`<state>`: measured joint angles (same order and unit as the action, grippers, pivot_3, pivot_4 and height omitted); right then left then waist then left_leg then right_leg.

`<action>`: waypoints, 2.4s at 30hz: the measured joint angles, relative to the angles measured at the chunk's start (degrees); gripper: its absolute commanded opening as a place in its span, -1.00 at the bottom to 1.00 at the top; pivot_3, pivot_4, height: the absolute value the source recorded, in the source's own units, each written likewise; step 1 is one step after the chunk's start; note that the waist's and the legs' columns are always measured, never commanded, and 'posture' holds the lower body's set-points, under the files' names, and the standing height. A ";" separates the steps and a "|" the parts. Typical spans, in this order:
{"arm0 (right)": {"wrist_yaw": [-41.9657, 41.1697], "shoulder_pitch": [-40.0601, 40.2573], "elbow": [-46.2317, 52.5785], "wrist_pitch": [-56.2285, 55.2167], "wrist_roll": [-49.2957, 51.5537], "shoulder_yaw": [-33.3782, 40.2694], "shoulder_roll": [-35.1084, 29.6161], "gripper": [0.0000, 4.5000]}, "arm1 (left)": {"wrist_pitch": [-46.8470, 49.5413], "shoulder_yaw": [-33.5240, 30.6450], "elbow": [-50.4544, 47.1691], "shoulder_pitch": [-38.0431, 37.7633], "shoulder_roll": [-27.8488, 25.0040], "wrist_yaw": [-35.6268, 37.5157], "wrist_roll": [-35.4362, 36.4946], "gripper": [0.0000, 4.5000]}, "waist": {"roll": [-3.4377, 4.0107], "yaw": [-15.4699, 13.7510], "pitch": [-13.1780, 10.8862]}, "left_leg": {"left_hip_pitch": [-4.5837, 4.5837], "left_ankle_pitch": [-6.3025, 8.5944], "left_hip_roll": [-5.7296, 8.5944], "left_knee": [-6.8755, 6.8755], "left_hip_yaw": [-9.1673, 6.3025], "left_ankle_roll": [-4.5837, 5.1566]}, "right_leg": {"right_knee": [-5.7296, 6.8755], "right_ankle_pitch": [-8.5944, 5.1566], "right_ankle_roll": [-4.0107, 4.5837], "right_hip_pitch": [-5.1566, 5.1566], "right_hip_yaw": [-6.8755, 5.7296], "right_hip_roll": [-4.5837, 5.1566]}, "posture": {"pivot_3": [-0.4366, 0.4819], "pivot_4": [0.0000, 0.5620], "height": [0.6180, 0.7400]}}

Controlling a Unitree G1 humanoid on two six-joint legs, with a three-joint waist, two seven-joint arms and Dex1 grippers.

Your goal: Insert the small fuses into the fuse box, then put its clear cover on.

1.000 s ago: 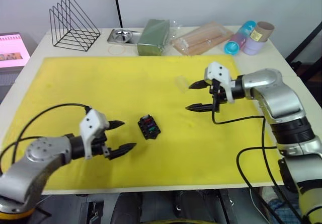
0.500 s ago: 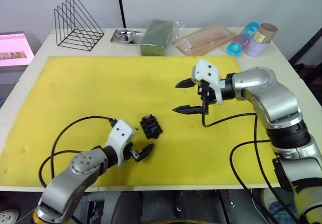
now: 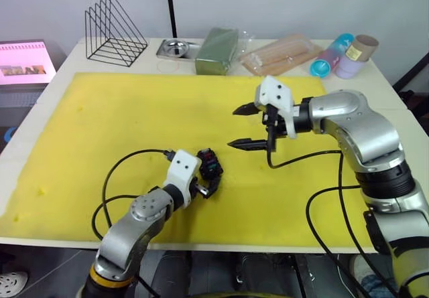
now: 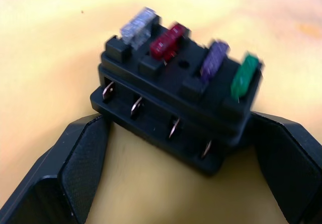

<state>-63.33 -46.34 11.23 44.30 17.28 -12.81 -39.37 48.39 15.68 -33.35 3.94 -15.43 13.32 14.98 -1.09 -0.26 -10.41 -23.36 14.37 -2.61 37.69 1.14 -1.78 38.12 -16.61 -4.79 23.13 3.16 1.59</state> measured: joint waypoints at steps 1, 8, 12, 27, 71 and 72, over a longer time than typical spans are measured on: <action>0.08 0.00 0.00 0.12 0.02 0.00 0.00 0.99 | 0.02 0.48 0.15 0.40 0.02 0.04 -0.25 1.00 | 0.00 -0.13 0.00 | 0.00 0.00 0.00 0.00 0.00 0.00 | 0.00 0.00 0.00 0.00 0.00 0.00 | -0.05 -0.47 1.00; 0.69 0.10 0.38 0.34 0.55 -0.02 0.07 0.99 | -0.70 -0.40 2.75 2.71 -0.03 2.19 -0.51 1.00 | 0.00 -0.47 0.00 | -0.03 0.00 0.01 0.10 -0.01 0.00 | 0.00 -0.02 0.04 -0.02 0.00 0.01 | -0.05 -0.47 1.00; 1.03 0.11 0.50 0.25 0.87 -0.06 0.11 0.99 | -1.48 -2.22 4.56 4.75 -4.32 7.62 1.36 1.00 | 0.00 -0.13 0.00 | -0.02 0.00 -0.02 0.09 0.00 0.00 | 0.00 -0.06 0.10 0.01 -0.01 -0.03 | -0.05 -0.47 1.00; 1.95 0.12 0.52 -0.98 0.97 -0.30 0.75 0.99 | -7.36 -5.37 6.95 4.80 -14.40 19.63 4.49 1.00 | 0.00 1.26 0.00 | 0.01 0.00 -0.10 -0.38 0.05 0.00 | 0.00 0.03 -0.06 0.25 -0.02 -0.07 | -0.05 -0.47 1.00; 27.60 -13.74 -36.49 9.90 -8.55 1.37 14.39 0.99 | 3.32 0.95 -0.05 2.49 2.53 -3.25 -3.78 1.00 | 0.00 1.12 0.00 | -0.01 -0.02 0.00 -0.32 0.06 -0.02 | -0.02 0.04 -0.06 0.20 0.03 0.02 | -0.05 -0.47 1.00; 27.97 -13.82 -36.94 9.91 -8.63 1.67 14.60 0.99 | 3.28 0.94 -0.09 2.45 2.52 -3.26 -3.78 1.00 | 0.00 1.13 0.00 | -0.02 -0.02 0.00 -0.33 0.06 -0.02 | -0.02 0.04 -0.06 0.21 0.03 0.02 | -0.05 -0.47 1.00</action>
<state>-35.36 -60.16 -25.71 54.20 8.64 -11.14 -24.76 51.67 16.62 -33.44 6.39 -12.91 10.07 11.20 -1.10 0.87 -10.41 -23.37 14.34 -2.60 37.36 1.20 -1.80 38.10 -16.56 -4.85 23.33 3.19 1.61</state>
